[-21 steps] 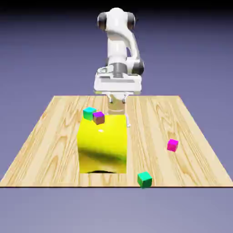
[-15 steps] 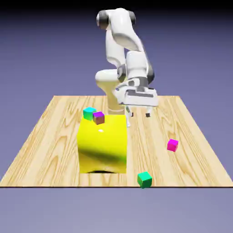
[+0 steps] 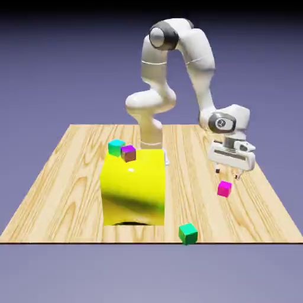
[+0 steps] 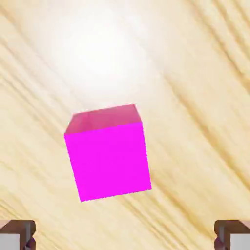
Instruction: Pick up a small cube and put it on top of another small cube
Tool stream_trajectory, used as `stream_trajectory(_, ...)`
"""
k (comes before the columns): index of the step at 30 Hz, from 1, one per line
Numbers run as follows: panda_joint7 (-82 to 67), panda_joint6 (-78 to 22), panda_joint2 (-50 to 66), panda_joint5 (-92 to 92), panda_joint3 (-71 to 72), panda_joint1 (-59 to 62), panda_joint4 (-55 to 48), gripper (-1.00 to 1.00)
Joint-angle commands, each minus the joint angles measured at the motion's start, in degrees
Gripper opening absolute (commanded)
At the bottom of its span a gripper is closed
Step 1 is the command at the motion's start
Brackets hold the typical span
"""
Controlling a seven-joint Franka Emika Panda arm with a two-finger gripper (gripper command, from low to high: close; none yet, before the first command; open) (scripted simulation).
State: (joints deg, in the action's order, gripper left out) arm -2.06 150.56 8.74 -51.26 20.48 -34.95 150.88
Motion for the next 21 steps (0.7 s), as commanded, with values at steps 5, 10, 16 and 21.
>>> stream_trajectory(5,9.54,2.43,9.06,-12.45,-5.03,-1.73,-3.77,0.00)
stream_trajectory(10,13.91,3.54,13.21,-18.15,-7.33,-2.52,-5.50,-1.00)
stream_trajectory(16,2.46,0.63,2.34,-3.21,-1.30,-0.45,-0.97,-1.00)
stream_trajectory(21,-1.71,-1.78,1.34,3.67,-4.15,0.26,-3.37,-1.00)
